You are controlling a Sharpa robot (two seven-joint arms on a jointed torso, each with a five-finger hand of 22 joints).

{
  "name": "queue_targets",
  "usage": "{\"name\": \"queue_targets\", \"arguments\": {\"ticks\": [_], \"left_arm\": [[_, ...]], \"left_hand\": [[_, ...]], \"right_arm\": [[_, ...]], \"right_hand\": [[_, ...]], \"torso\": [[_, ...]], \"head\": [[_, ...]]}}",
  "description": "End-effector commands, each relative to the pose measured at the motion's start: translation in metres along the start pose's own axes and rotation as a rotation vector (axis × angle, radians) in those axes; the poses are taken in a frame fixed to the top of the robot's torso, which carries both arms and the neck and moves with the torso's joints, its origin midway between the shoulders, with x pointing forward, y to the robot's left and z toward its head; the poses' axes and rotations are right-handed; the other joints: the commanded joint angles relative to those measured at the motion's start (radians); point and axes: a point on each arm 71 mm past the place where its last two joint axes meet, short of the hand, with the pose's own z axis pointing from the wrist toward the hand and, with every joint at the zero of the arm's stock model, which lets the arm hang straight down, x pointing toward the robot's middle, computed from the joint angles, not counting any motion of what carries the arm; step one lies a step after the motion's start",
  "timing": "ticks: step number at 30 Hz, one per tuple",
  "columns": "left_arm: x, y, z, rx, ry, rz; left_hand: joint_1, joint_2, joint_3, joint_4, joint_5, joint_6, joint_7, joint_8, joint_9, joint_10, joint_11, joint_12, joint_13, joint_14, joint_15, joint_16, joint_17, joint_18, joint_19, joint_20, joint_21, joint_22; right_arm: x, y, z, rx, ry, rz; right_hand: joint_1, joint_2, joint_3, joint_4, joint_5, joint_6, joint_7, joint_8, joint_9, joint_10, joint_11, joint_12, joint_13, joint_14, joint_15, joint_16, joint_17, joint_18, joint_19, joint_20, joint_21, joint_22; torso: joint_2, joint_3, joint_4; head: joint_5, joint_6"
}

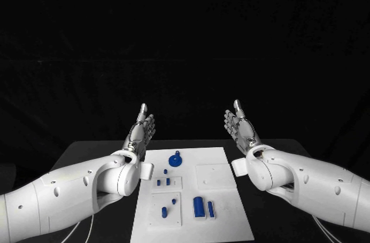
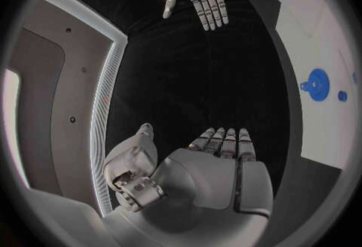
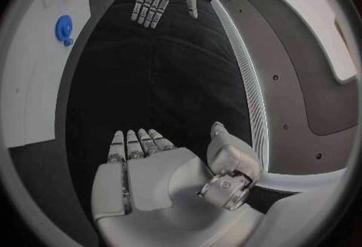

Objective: Assemble the parts on the task board

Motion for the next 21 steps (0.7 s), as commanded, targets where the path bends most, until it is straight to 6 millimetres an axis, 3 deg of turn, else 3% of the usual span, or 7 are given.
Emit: {"name": "queue_targets", "arguments": {"ticks": [1, 8, 21], "left_arm": [[-0.001, -0.003, -0.011, 0.046, -0.156, 0.017], [0.006, -0.002, -0.021, 0.043, -0.175, 0.008], [0.006, -0.002, -0.021, 0.043, -0.175, 0.008]], "left_hand": [[-0.059, 0.0, 0.008, -0.002, -0.005, -0.019, 0.0, -0.007, -0.002, -0.024, -0.002, -0.007, -0.002, -0.026, -0.003, -0.007, -0.002, -0.015, -0.027, -0.004, -0.007, -0.002], [-0.059, 0.0, 0.008, -0.002, -0.005, -0.019, 0.0, -0.007, -0.002, -0.024, -0.002, -0.007, -0.002, -0.026, -0.003, -0.007, -0.002, -0.015, -0.027, -0.004, -0.007, -0.002], [-0.059, 0.0, 0.008, -0.002, -0.005, -0.019, 0.0, -0.007, -0.002, -0.024, -0.002, -0.007, -0.002, -0.026, -0.003, -0.007, -0.002, -0.015, -0.027, -0.004, -0.007, -0.002]], "right_arm": [[-0.003, 0.005, -0.011, -0.036, -0.175, 0.058], [0.007, 0.003, -0.027, -0.018, -0.197, 0.071], [0.008, 0.002, -0.028, -0.017, -0.197, 0.071]], "right_hand": [[-0.044, -0.002, 0.009, 0.003, -0.012, -0.017, -0.003, -0.008, -0.002, -0.022, 0.0, -0.006, -0.002, -0.024, -0.002, -0.005, -0.002, -0.014, -0.019, 0.0, -0.007, -0.002], [-0.044, -0.002, 0.009, 0.003, -0.012, -0.017, -0.003, -0.008, -0.002, -0.022, 0.0, -0.006, -0.002, -0.024, -0.002, -0.005, -0.002, -0.014, -0.019, 0.0, -0.007, -0.002], [-0.044, -0.002, 0.009, 0.003, -0.012, -0.017, -0.003, -0.008, -0.002, -0.022, 0.0, -0.006, -0.002, -0.024, -0.002, -0.005, -0.002, -0.014, -0.019, 0.0, -0.007, -0.002]], "torso": [[-0.002, 0.0015, -0.0005], [-0.002, 0.0015, -0.0005], [-0.002, 0.0015, -0.0005]], "head": [[0.0, 0.0], [0.0, 0.0], [0.0, 0.0]]}}
